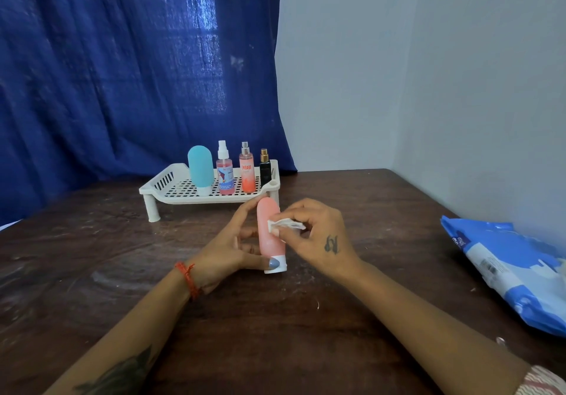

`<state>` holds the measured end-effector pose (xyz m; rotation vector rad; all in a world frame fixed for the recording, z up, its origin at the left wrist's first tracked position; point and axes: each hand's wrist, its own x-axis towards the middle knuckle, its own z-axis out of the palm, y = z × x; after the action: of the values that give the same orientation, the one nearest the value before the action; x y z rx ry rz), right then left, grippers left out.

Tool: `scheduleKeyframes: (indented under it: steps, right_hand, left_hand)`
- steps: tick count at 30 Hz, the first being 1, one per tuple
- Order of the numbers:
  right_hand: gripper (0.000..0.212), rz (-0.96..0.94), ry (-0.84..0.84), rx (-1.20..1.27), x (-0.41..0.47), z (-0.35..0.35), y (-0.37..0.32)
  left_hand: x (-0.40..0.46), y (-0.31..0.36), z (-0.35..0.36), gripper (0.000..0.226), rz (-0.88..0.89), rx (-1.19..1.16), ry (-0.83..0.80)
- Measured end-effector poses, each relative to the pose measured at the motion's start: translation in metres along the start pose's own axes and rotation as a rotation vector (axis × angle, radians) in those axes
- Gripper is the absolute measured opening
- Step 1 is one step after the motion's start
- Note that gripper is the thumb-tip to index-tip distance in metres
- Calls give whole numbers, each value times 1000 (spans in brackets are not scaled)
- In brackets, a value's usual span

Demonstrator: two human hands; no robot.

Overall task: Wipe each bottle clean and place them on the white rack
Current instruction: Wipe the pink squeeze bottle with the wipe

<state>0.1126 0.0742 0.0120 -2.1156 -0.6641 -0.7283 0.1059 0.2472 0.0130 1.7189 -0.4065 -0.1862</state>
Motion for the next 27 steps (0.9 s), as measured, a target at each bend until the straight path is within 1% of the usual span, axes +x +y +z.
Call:
scheduleKeyframes:
  steps: [6, 9, 12, 14, 15, 18, 19, 20, 21, 24, 27]
  right_hand:
    - [19, -129, -172, 32, -1, -6, -3]
    - [18, -129, -238, 68, -1, -9, -4]
    - [17, -110, -261, 72, 1, -14, -1]
    - [16, -94, -225, 45, 1, -14, 3]
    - [15, -91, -168, 24, 1, -13, 4]
    - [18, -78, 104, 1, 1, -9, 5]
    - [22, -70, 178, 16, 2, -7, 4]
    - [26, -67, 217, 33, 2, -6, 3]
    - [28, -70, 217, 42, 3, -5, 1]
    - [28, -122, 86, 11, 2, -1, -1]
    - [25, -204, -2, -29, 1, -4, 1]
  left_hand:
    - [0, 2, -1, 102, -6, -12, -6]
    - [0, 1, -2, 103, -6, -5, -12]
    - [0, 0, -1, 105, -4, 13, -5]
    - [1, -1, -1, 105, -1, 24, 3]
    - [0, -1, -1, 104, 0, 21, 5]
    - [0, -2, -1, 104, 4, 32, -1]
    - [0, -1, -1, 103, 7, 47, -6]
    - [0, -1, 0, 102, 12, 55, -11]
    - [0, 0, 0, 100, 15, 57, -15]
    - [0, 0, 0, 101, 22, 49, -12]
    - [0, -1, 0, 104, 26, 44, -12]
